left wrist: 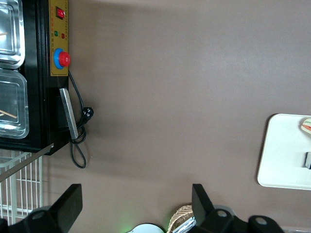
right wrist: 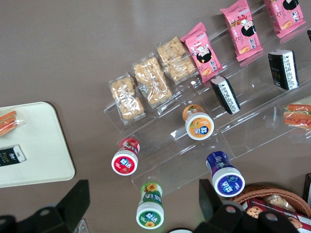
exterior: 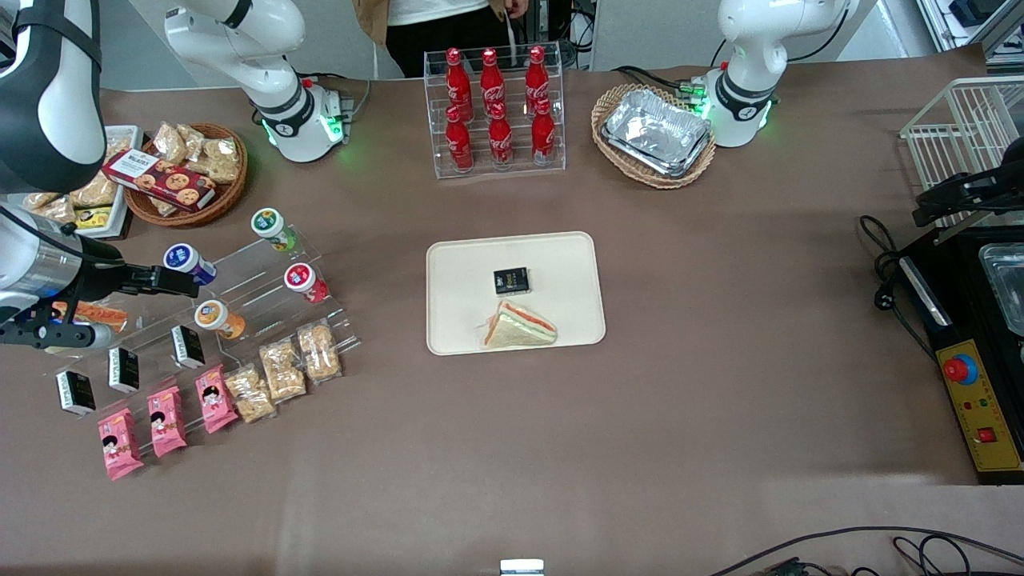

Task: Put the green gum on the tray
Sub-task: 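Move the right gripper over the green gum jar on the acrylic rack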

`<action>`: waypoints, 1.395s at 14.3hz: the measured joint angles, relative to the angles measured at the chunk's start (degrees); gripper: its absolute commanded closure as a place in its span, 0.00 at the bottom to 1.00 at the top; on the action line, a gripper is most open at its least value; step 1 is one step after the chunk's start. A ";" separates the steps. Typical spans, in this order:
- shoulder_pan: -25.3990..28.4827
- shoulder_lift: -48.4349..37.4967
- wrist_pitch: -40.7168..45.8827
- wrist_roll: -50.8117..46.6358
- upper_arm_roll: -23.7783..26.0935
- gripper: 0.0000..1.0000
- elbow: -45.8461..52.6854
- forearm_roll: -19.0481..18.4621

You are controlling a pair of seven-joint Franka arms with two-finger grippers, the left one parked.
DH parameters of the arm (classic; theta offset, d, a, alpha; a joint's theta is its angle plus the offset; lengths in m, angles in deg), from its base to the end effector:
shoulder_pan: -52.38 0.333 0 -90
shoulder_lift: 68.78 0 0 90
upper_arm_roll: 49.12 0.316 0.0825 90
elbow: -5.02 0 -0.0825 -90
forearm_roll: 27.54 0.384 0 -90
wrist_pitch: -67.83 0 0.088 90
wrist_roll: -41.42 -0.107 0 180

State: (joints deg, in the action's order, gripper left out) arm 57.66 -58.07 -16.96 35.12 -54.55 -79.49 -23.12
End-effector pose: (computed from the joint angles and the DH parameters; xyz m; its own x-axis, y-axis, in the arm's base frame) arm 0.5967 0.0121 0.5549 0.9768 -0.1067 -0.1855 -0.1158 -0.9925 -0.0391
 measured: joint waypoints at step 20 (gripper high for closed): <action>0.13 -13.52 -0.97 -1.18 0.13 0.00 -9.01 0.05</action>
State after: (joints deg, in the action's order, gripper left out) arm 57.79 -71.59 -17.93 33.93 -54.42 -88.49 -23.07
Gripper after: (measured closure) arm 0.000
